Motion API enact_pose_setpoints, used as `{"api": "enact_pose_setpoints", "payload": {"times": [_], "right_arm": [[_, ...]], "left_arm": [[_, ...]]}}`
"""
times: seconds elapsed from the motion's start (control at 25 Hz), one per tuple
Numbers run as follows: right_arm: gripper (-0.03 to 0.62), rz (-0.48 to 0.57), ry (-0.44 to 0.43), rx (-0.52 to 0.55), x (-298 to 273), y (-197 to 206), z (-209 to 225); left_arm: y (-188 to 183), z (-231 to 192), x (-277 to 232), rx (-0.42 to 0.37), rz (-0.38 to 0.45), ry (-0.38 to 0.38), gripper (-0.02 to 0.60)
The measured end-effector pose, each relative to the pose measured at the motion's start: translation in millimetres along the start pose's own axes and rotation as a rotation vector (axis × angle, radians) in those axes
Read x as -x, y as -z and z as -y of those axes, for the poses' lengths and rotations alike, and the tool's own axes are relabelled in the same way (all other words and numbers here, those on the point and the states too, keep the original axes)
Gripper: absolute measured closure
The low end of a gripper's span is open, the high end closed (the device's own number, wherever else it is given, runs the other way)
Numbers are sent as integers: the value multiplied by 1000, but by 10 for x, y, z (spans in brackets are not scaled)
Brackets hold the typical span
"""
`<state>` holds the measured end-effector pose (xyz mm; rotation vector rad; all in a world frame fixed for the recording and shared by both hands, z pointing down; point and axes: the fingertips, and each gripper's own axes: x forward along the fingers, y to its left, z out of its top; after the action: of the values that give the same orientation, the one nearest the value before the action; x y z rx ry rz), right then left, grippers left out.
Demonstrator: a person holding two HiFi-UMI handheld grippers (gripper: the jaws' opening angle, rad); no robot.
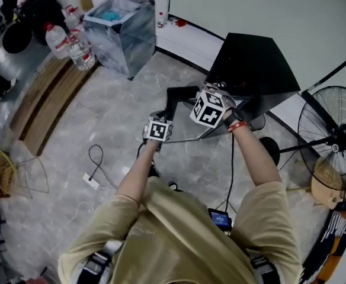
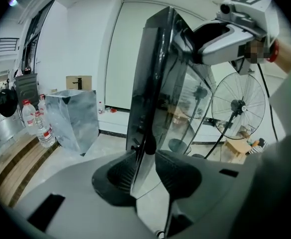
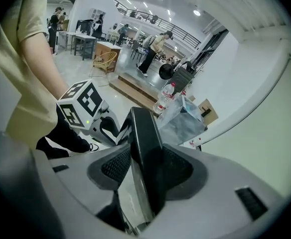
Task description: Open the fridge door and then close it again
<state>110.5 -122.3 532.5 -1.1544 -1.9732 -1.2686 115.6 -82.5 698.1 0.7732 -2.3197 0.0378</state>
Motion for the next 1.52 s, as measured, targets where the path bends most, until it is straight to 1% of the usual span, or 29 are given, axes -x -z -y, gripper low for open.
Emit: {"api": "enact_pose_setpoints", "payload": {"times": [0.24, 0.36, 0.4, 0.48, 0.64, 0.84, 1.0, 1.16, 1.24, 1.4, 1.52], "right_arm": [[379, -5, 28, -50, -112, -10, 210], [379, -4, 40, -74, -181, -20, 330], [379, -4, 43, -83, -199, -11, 371], [379, -5, 41, -104, -241, 9, 455], [379, -2, 29, -149, -330, 41, 618], [379, -6, 72, -185, -414, 55, 776], [379, -21, 102, -215, -502, 108, 948], [379, -42, 135, -252, -564, 174, 1080], [379, -56, 154, -267, -606, 183, 1151], [379, -73, 174, -303, -641, 239, 1293], [379, -83, 182, -318, -669, 287, 1365]], "left_arm": [[-177, -165, -157, -39, 4, 37, 449], [-251, -277, -223, -52, -9, 42, 448], [-287, -289, -253, -56, -9, 54, 448], [-373, -307, -322, -67, -2, 82, 448], [-492, -415, -469, -103, -9, 95, 448], [-622, -526, -572, -127, -25, 117, 446], [-760, -589, -737, -147, -24, 154, 445], [-873, -623, -904, -182, -20, 195, 445], [-915, -658, -977, -196, -22, 204, 445], [-1019, -694, -1069, -196, -27, 216, 444], [-1101, -679, -1176, -222, -36, 255, 443]]}}
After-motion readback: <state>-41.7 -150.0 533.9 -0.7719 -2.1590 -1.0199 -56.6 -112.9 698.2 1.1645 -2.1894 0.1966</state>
